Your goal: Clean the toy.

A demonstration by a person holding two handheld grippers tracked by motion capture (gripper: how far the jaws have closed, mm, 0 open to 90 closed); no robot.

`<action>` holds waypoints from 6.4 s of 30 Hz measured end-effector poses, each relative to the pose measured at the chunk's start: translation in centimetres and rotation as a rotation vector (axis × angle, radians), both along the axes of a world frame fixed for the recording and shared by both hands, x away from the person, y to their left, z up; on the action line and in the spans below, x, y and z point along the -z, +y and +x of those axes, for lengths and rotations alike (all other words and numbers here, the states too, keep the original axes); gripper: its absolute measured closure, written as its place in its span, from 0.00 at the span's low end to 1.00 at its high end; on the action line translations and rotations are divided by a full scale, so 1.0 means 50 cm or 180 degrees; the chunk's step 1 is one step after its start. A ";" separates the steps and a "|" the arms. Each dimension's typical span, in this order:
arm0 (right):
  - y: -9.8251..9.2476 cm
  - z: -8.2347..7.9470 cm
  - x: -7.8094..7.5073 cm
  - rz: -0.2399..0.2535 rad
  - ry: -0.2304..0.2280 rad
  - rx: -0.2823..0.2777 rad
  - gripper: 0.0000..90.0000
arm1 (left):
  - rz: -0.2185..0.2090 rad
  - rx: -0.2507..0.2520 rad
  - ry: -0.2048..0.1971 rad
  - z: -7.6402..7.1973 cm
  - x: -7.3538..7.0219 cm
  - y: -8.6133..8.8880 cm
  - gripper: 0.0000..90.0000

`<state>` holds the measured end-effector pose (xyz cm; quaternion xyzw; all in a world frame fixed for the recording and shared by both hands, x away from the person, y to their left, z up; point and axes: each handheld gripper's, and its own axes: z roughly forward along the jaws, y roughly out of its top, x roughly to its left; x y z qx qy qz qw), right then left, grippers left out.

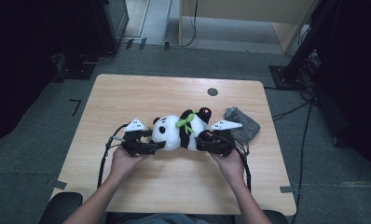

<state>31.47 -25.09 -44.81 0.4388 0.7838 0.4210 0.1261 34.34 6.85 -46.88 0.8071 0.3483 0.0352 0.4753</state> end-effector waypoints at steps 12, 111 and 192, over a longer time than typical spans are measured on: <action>-0.046 0.021 -0.065 0.0202 0.0170 0.0101 0.64 | -0.0388 0.0326 -0.0327 0.016 -0.044 0.022 0.20; -0.026 0.037 -0.056 0.0239 0.0024 -0.0379 0.54 | -0.0549 0.0109 -0.0535 0.009 -0.054 0.082 0.27; -0.014 0.024 -0.023 0.0452 -0.0013 -0.0339 0.44 | -0.0406 0.0001 -0.0501 0.002 -0.042 0.047 0.36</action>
